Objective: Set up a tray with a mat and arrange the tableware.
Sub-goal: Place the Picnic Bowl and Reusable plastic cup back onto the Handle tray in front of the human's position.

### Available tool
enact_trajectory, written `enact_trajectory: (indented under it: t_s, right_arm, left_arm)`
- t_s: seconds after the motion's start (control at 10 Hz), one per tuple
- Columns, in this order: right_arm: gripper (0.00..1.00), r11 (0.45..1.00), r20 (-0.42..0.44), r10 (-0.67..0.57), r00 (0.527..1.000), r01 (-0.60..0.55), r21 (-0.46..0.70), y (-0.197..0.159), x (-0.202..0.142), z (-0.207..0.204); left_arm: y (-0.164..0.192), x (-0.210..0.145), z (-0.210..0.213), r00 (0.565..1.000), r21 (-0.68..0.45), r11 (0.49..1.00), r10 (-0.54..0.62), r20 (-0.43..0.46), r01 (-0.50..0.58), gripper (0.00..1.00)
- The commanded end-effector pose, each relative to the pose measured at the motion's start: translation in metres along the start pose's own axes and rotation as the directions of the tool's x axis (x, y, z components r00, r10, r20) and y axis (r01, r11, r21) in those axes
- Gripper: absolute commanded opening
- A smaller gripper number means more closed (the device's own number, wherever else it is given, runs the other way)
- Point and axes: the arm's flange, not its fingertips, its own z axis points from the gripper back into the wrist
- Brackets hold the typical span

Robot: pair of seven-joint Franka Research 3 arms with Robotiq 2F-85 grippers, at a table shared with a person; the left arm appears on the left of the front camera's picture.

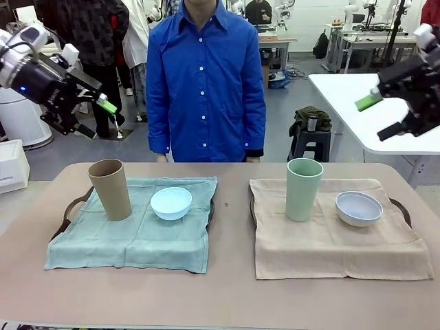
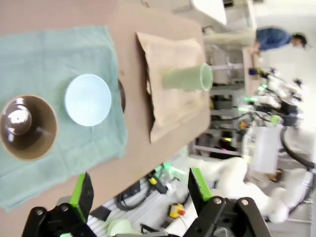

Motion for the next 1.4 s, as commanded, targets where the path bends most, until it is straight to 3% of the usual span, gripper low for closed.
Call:
enact_trajectory:
  t_s: [0.0, 0.2, 0.6, 0.7, 0.8, 0.9, 1.0, 1.1, 1.2, 1.3]
  right_arm:
    - [1.0, 0.989, 0.038, -0.131, 0.991, 0.128, 0.072, -0.034, -0.015, 0.011]
    - [1.0, 0.971, 0.045, -0.229, 0.972, 0.225, 0.083, -0.057, -0.026, 0.019]
    - [1.0, 0.955, 0.057, -0.288, 0.956, 0.283, 0.087, -0.077, -0.052, 0.036]
    - [1.0, 0.937, 0.067, -0.348, 0.935, 0.346, 0.043, -0.075, -0.053, 0.037]
    - [1.0, 0.965, 0.051, -0.255, 0.965, 0.252, 0.072, -0.079, -0.039, 0.037]
    - [1.0, 0.965, 0.051, -0.255, 0.965, 0.252, 0.072, -0.079, -0.039, 0.037]
    - [1.0, 0.965, 0.051, -0.255, 0.965, 0.252, 0.072, -0.079, -0.039, 0.037]
    - [1.0, 0.965, 0.051, -0.255, 0.965, 0.252, 0.072, -0.079, -0.039, 0.037]
    - [1.0, 0.961, 0.058, -0.274, 0.96, 0.271, 0.059, -0.079, -0.042, 0.039]
    - [1.0, 0.948, -0.014, -0.304, 0.953, 0.304, 0.094, -0.102, -0.033, 0.05]
  left_arm:
    - [0.028, 0.014, 0.027, 0.999, -0.084, 0.996, 0.025, -0.021, -0.026, 1.0]
    - [0.065, 0.018, 0.049, 0.996, -0.156, 0.984, 0.082, -0.025, -0.085, 1.0]
    - [0.136, -0.006, 0.089, 0.993, -0.29, 0.95, 0.097, -0.067, -0.112, 1.0]
    - [0.137, -0.014, 0.09, 0.996, -0.267, 0.963, 0.007, -0.091, -0.031, 1.0]
    - [0.117, -0.022, 0.083, 0.978, -0.184, 0.966, -0.196, -0.074, 0.18, 1.0]
    - [0.139, -0.015, 0.085, 0.994, -0.265, 0.959, 0.079, -0.077, -0.097, 1.0]
    - [0.139, -0.015, 0.085, 0.994, -0.265, 0.959, 0.079, -0.077, -0.097, 1.0]
    - [0.132, -0.02, 0.086, 0.996, -0.239, 0.971, -0.027, -0.086, 0.006, 1.0]
    - [0.13, -0.019, 0.076, 0.994, -0.245, 0.969, -0.039, -0.101, 0.014, 1.0]
    - [0.135, -0.022, 0.074, 0.997, -0.251, 0.967, 0.009, -0.077, -0.028, 1.0]
